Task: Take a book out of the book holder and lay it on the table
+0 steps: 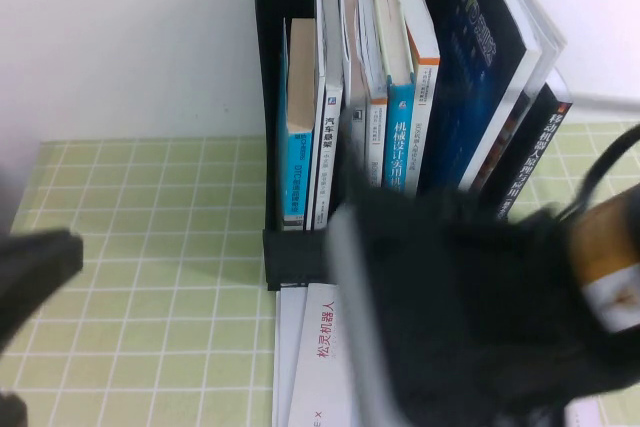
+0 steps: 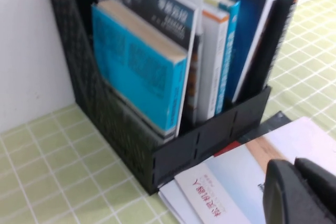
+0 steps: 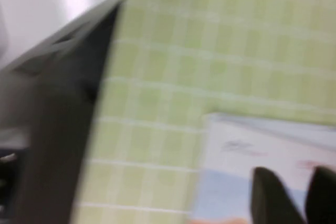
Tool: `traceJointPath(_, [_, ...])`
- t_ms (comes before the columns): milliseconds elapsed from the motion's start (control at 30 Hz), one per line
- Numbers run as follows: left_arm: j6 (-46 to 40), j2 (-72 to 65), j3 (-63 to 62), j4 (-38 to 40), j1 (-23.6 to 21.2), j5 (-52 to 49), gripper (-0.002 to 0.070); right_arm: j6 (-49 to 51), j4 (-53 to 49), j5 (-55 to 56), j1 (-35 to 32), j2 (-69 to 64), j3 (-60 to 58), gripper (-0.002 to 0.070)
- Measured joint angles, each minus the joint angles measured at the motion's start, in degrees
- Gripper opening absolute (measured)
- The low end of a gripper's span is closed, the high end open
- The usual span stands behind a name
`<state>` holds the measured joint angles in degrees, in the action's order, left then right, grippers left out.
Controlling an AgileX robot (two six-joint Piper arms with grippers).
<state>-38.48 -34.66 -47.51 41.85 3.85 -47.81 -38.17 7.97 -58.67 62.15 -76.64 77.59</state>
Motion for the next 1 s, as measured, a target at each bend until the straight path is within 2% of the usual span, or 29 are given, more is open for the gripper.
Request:
traceJointPath(67, [-0.1,4.2,6.4,0.8,0.0,3.1,-0.0003,2.4,-4.2,2.3,-0.3,4.0,0.9,0.0067])
traceJointPath(167, [-0.9,9.5,15.1,3.3,0.0,7.5,-0.0003,5.7,-6.9,5.8,-3.0,8.9,0.2,0.002])
traceJointPath(300, [-2.5,15.3,25.0,8.3,0.0,16.1,-0.0003,7.3,-6.8,10.5,-8.0,14.7,-5.6,0.0003])
traceJointPath(500, [-5.2,18.7,35.2,11.9,0.0,31.9,-0.0003,8.7,-5.7,20.0,-14.7,24.0,-22.4,0.0])
traceJointPath(733, [-5.2,18.8,37.3,14.2,0.0,34.3,-0.0003,10.9,-6.5,29.9,-18.6,31.0,-40.3,-0.0001])
traceJointPath(1000, [-5.2,18.8,37.3,15.2,0.0,32.5,-0.0003,11.0,-7.3,27.7,-18.9,31.1,-43.8,-0.0001])
